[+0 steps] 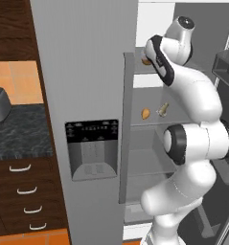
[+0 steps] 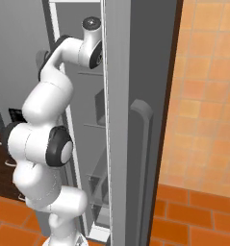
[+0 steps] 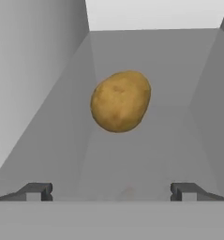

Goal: Place one potato and one fish in each tupperware on the nearby counter, to pack two identical lunches.

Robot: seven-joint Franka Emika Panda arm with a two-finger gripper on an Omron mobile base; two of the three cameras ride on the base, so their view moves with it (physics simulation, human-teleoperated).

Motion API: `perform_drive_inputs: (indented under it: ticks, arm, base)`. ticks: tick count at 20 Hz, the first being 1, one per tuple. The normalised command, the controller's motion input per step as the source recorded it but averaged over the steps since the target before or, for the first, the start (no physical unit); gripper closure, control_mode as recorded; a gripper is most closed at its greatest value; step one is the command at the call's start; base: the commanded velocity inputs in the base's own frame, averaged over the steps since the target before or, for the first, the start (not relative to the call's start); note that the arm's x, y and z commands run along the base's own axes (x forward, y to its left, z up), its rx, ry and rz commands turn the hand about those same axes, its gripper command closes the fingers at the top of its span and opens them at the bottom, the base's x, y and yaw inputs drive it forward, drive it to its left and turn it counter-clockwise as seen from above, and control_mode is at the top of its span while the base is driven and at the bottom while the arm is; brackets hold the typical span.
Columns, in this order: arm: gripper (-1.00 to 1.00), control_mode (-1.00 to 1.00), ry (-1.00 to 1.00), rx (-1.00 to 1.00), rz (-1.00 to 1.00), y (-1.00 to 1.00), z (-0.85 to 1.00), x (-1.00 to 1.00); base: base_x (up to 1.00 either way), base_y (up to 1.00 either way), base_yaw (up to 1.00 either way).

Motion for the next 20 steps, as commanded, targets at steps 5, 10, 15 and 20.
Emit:
perform_drive_inputs:
  ticks: [5, 10, 15, 20]
  arm:
    - [-1.00, -1.00, 0.01, 0.00, 0.00, 0.00, -0.02, 0.56]
    - [-1.00, -1.00, 0.02, 0.00, 0.00, 0.00, -0.12, 0.68]
    - [-1.00, -1.00, 0.02, 0.00, 0.00, 0.00, -0.08, 0.64]
    - [1.00, -1.00, 0.00, 0.00, 0.00, -0.01, -0.20, 0.39]
  base:
    - [0.00, 0.00, 0.00]
    - [0.00, 0.00, 0.00]
    - [0.00, 0.00, 0.00]
    - [0.00, 0.00, 0.00]
